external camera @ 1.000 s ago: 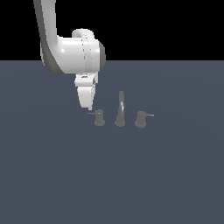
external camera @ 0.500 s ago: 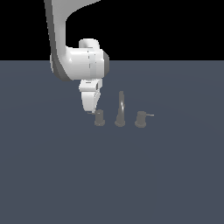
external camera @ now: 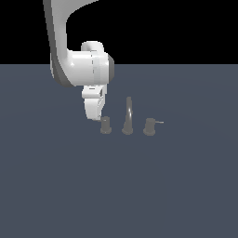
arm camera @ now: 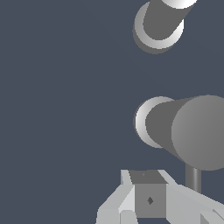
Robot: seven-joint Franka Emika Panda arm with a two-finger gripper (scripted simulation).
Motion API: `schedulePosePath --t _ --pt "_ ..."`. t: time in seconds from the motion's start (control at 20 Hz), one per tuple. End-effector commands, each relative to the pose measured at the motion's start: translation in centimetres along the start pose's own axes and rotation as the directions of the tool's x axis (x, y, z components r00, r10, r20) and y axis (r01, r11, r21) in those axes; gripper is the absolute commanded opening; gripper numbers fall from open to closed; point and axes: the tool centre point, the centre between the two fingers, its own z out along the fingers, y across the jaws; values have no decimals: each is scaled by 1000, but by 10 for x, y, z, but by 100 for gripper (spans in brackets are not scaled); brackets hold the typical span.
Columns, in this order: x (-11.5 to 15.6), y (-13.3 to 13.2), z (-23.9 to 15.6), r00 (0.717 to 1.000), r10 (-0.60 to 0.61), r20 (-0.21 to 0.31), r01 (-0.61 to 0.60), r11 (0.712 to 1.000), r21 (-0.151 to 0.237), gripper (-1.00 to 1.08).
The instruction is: Turn on the faucet by rotating a designated handle.
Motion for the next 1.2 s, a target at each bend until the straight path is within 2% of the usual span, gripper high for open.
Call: schedulePosePath --t 0.0,0.2,0.3,1.0,1.15 --pt "-4 7 0 1000 0 0 0 1000 0 -100" --pt "-11 20 0 1000 0 1 0 1000 0 -100" --pt "-6 12 0 1000 6 1 -6 1000 9 -100" --pt "-2 55 0 1000 1 1 -1 1000 1 -100" --pt "-7 51 0 1000 -7 9 7 1000 11 -100"
